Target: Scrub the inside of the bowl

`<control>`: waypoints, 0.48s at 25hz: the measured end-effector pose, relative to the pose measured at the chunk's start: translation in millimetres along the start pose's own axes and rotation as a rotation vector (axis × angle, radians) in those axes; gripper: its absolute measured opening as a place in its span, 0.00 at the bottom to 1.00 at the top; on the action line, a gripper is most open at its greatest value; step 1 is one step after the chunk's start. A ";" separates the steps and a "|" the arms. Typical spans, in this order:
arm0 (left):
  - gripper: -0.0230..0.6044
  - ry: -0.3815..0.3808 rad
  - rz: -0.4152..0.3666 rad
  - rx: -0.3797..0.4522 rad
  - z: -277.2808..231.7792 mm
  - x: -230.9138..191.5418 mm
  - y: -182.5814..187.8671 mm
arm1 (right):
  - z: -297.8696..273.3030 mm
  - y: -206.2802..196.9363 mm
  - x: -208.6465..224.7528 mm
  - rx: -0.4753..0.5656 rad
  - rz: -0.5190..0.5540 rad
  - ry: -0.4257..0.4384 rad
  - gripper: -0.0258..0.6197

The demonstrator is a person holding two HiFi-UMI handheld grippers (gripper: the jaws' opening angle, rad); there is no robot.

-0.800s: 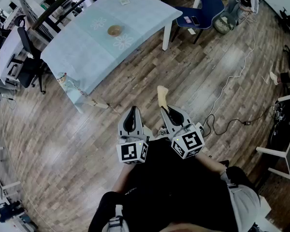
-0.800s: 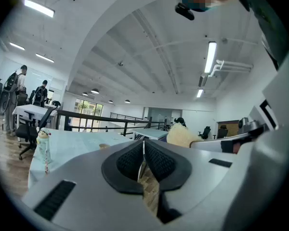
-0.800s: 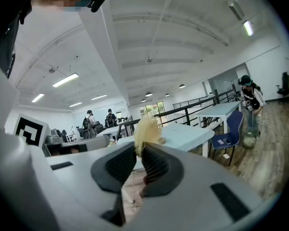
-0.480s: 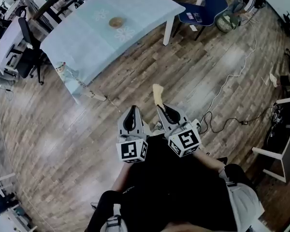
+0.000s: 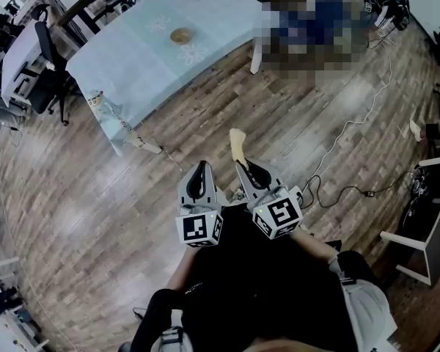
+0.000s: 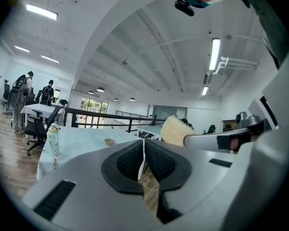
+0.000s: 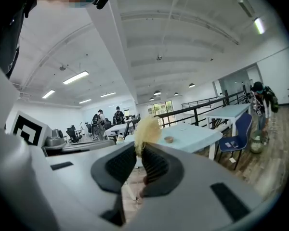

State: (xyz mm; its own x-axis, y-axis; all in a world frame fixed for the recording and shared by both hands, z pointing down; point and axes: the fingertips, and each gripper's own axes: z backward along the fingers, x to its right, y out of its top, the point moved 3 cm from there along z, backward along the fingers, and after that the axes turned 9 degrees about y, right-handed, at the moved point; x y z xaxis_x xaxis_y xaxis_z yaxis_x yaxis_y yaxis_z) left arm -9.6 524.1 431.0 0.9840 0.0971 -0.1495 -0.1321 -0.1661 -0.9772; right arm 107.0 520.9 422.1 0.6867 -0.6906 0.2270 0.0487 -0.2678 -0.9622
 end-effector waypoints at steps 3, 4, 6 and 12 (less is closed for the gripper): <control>0.07 -0.003 -0.002 -0.002 -1.7 2.2 -0.6 | 3.3 2.5 2.9 0.027 -0.016 0.004 0.10; 0.07 -0.003 -0.003 0.001 -2.9 3.3 0.1 | 4.6 2.4 5.1 0.026 -0.020 0.000 0.10; 0.07 0.001 -0.005 0.006 -6.1 5.0 2.5 | 6.4 1.6 10.3 0.020 -0.030 -0.009 0.10; 0.07 0.023 -0.003 -0.009 -13.4 -0.9 0.9 | -1.7 -0.2 18.5 0.013 -0.057 -0.018 0.10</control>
State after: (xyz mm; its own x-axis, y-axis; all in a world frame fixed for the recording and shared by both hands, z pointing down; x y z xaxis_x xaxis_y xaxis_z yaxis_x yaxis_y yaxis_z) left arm -9.0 510.7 432.3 0.9868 0.0753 -0.1433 -0.1285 -0.1742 -0.9763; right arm 118.4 507.0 426.7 0.6956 -0.6622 0.2784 0.0972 -0.2973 -0.9498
